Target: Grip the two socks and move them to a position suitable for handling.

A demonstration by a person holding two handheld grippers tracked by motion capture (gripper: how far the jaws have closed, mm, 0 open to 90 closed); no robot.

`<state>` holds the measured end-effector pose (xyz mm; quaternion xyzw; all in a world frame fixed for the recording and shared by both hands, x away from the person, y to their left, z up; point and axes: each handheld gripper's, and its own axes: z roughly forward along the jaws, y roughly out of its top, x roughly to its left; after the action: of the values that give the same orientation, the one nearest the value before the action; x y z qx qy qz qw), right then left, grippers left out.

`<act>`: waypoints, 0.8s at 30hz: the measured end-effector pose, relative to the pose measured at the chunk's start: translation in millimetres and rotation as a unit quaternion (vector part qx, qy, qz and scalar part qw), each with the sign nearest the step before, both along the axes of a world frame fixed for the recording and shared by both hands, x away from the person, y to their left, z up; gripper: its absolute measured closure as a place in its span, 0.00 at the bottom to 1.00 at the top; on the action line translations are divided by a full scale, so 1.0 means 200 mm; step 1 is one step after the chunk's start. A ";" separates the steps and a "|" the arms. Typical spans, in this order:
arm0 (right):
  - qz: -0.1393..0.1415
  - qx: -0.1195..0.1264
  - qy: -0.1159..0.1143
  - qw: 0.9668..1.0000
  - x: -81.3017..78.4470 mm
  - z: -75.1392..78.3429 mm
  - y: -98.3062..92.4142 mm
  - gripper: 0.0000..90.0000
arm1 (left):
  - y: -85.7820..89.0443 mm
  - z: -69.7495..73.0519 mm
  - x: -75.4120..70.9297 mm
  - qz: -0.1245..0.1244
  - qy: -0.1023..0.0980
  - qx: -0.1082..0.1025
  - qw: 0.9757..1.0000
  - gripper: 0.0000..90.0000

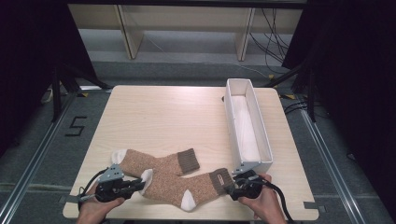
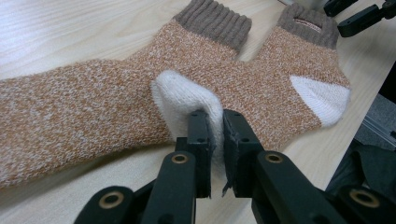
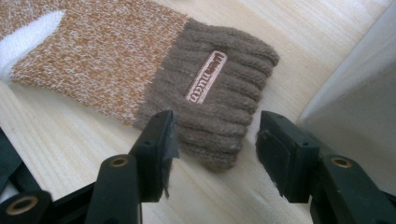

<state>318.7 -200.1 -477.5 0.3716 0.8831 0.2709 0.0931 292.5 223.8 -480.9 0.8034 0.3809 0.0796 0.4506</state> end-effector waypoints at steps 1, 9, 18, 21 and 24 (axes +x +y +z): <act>-0.003 0.006 0.007 1.000 0.01 0.00 0.00 0.52 | 0.00 0.00 0.00 0.003 -0.002 0.001 1.000 0.91; -0.005 -0.009 0.014 1.000 0.04 -0.04 0.03 0.51 | -0.01 -0.01 0.01 0.000 0.000 0.008 1.000 0.90; -0.003 0.008 0.037 0.999 0.04 -0.07 0.03 0.63 | -0.01 -0.02 0.01 0.004 0.003 0.011 1.000 0.90; 0.001 0.006 0.042 0.999 0.04 -0.07 0.03 0.68 | -0.01 -0.02 0.00 0.004 0.001 0.014 1.000 0.90; 0.023 0.017 0.043 0.999 0.04 -0.07 0.02 0.76 | -0.01 -0.02 0.00 0.007 0.002 0.010 1.000 0.90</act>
<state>326.3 -196.0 -490.7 0.3635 0.8900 0.2721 0.0426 293.2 221.4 -485.8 0.8052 0.3867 0.0851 0.4415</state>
